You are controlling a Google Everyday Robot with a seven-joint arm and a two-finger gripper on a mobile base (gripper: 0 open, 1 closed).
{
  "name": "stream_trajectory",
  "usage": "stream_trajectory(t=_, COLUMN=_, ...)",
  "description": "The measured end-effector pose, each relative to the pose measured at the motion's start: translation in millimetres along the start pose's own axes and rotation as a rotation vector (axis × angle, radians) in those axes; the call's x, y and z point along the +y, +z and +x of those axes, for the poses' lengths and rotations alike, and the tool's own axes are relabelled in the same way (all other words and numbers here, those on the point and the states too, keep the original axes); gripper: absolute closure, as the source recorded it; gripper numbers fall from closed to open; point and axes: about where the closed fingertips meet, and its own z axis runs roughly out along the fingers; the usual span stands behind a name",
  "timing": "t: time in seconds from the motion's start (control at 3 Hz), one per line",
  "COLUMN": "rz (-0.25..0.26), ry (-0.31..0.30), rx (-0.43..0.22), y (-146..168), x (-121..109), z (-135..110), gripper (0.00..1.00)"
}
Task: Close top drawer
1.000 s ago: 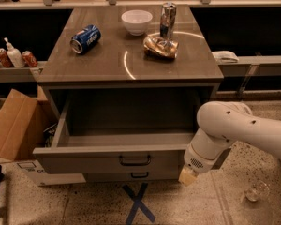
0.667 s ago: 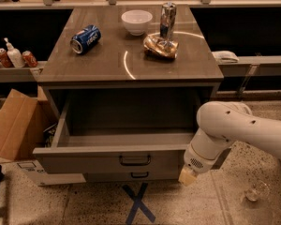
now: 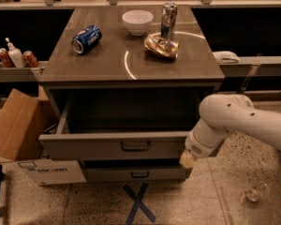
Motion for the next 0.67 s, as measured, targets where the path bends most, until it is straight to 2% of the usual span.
stream_trajectory(t=0.33, rz=0.008, ry=0.002, rx=-0.010, y=-0.3, x=-5.9, z=-3.7, gripper=1.00)
stream_trajectory(t=0.67, rz=0.055, ry=0.020, rx=-0.091, y=-5.2, x=-46.0, z=-34.3, gripper=1.00)
